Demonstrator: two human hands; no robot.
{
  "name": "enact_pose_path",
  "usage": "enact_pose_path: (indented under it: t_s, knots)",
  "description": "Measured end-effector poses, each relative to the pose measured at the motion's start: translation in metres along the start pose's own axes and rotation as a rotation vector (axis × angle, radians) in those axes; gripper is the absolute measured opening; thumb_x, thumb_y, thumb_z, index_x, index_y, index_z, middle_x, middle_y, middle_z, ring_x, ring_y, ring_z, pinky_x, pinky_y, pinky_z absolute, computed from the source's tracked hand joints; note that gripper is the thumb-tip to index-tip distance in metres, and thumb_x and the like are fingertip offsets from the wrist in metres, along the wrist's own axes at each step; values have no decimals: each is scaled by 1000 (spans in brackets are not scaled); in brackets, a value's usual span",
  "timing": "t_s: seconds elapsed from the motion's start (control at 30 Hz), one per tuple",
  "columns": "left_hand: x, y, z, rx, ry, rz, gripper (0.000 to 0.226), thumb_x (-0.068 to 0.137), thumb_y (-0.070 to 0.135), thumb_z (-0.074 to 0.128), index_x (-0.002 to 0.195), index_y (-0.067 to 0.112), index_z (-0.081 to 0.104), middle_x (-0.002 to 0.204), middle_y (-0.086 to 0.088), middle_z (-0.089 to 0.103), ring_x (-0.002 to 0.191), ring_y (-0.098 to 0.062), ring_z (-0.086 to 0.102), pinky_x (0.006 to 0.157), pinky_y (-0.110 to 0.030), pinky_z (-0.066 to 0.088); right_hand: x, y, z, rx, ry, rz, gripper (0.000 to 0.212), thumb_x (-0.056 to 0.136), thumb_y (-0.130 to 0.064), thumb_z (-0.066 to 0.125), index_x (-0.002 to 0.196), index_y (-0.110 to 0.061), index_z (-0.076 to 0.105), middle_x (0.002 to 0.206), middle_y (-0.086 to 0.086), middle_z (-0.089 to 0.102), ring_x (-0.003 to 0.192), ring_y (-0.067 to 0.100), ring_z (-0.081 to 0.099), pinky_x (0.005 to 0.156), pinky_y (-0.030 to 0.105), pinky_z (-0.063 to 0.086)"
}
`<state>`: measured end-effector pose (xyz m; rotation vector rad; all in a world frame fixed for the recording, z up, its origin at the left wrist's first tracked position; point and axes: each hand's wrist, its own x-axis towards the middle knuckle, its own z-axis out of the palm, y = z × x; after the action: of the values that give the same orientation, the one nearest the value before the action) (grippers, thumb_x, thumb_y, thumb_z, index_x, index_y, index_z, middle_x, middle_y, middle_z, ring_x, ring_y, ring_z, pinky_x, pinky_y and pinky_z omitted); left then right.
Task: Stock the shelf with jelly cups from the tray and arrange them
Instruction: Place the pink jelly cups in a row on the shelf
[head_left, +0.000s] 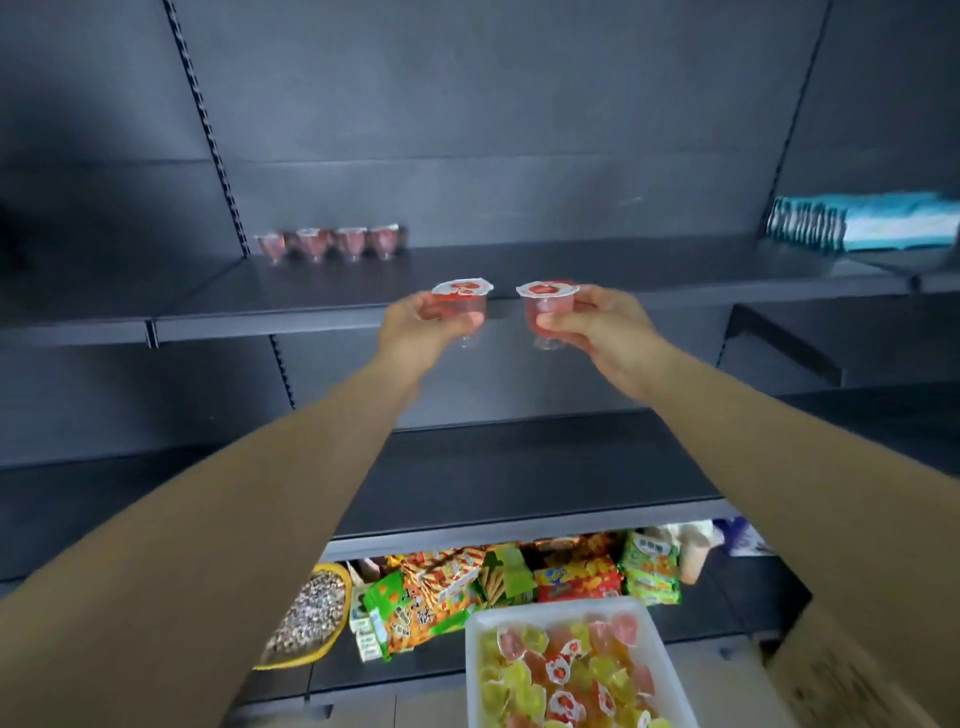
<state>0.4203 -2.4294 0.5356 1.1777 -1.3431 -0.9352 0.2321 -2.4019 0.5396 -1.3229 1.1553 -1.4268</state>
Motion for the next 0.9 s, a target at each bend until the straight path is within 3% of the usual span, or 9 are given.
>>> enact_pose_path:
  t_s: [0.07, 0.13, 0.33, 0.5, 0.6, 0.73, 0.83, 0.9]
  knots:
    - [19, 22, 1, -15, 6, 44, 34, 74, 10, 77, 106, 8, 67, 96, -1, 68, 82, -10, 62, 75, -10, 47, 19, -25, -2, -9, -8, -51, 30, 76, 9, 70, 101, -7, 64, 97, 6, 68, 98, 23, 65, 98, 36, 49]
    - [40, 39, 5, -38, 15, 77, 31, 75, 7, 76, 105, 6, 67, 95, -3, 68, 83, -13, 62, 79, -18, 48, 43, -43, -5, -12, -26, -85, 26, 76, 7, 71, 94, -11, 66, 96, 4, 69, 97, 23, 65, 100, 36, 48]
    - [116, 56, 20, -7, 99, 65, 28, 76, 13, 77, 101, 12, 67, 89, 2, 67, 80, -11, 60, 69, -13, 41, 131, -56, -12, -19, -44, -127, 25, 73, 3, 75, 91, -12, 66, 97, 3, 71, 104, 25, 65, 104, 42, 44]
    - [173, 42, 26, -16, 166, 41, 26, 80, 7, 73, 104, 8, 65, 87, 2, 65, 61, 1, 59, 66, -10, 41, 199, -41, -6, -28, -64, -104, 33, 74, 4, 74, 104, -5, 65, 97, 3, 70, 102, 22, 66, 105, 39, 44]
    - [204, 25, 25, -22, 187, 1, 24, 81, 5, 71, 103, 10, 61, 82, 7, 60, 45, 11, 55, 58, -3, 40, 236, -21, 3, -31, -70, -81, 28, 74, 4, 74, 97, -10, 66, 98, 4, 71, 103, 25, 66, 106, 40, 43]
    - [253, -4, 22, -25, 194, -44, 25, 80, 6, 72, 99, 15, 58, 77, 12, 59, 41, 16, 52, 81, -13, 38, 288, 17, 18, -30, -47, -34, 33, 73, 0, 76, 101, -14, 66, 103, 4, 72, 104, 21, 66, 106, 41, 41]
    - [303, -33, 18, -15, 193, -48, 29, 79, 3, 71, 98, 19, 56, 76, 12, 58, 42, 15, 53, 56, -1, 41, 327, 45, 31, -27, -12, -1, 38, 73, -1, 76, 109, -9, 66, 104, 3, 72, 103, 20, 66, 104, 38, 44]
    - [336, -52, 17, 12, 188, -59, 27, 78, 4, 72, 99, 15, 59, 77, 10, 61, 44, 12, 56, 62, -8, 47, 353, 64, 40, -33, 17, 11, 39, 73, 1, 76, 110, -5, 66, 104, 5, 71, 101, 19, 66, 98, 32, 47]
